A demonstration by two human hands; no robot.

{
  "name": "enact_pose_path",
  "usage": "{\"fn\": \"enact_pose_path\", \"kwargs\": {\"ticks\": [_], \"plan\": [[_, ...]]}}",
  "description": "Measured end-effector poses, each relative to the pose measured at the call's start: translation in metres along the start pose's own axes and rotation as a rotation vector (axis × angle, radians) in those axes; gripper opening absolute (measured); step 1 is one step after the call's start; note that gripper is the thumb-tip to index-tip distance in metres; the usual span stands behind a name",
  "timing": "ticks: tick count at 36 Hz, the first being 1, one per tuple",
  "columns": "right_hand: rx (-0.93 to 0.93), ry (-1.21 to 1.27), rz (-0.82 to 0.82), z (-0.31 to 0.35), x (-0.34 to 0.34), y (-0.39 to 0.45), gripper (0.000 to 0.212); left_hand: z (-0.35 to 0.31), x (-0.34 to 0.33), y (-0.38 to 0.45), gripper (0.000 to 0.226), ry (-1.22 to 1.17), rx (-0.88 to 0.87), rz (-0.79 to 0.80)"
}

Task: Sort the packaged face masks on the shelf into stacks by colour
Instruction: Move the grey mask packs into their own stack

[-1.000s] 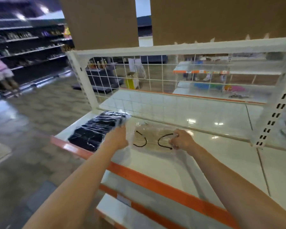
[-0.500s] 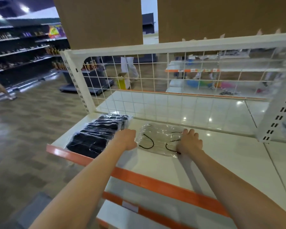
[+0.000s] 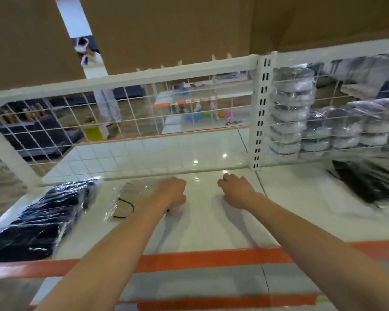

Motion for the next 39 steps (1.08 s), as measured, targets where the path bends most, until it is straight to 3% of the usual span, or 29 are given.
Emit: {"fn": "enact_pose_path", "kwargs": {"ticks": [20,32,36,39], "plan": [[-0.409,0.156,0.048,-0.261,-0.034,-0.176,0.04,-0.304,0.033,0.016,0.035,0.043,-0.373,-0.053],[-0.584,0.142,-0.093,-0.337,-0.039,-0.217,0.041,-0.374,0.035,0.015,0.035,-0.026,-0.408,-0.047],[-0.716,0.093,-0.218,-0.361,-0.032,-0.227,0.05,-0.387,0.04,0.015,0.034,-0.057,-0.422,-0.055],[-0.81,0.172,-0.221,-0.379,-0.037,-0.238,0.051,-0.396,0.043,0.016,0.032,-0.094,-0.429,-0.066]]}}
Point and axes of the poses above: each hand's wrist, its own y-axis towards the middle knuckle, its own x-axis out of the back of the hand, z = x × y, the point moved 5 cm from there along y, towards the middle knuckle, and after that the axes turned 7 degrees about x, right-handed, at the moved point
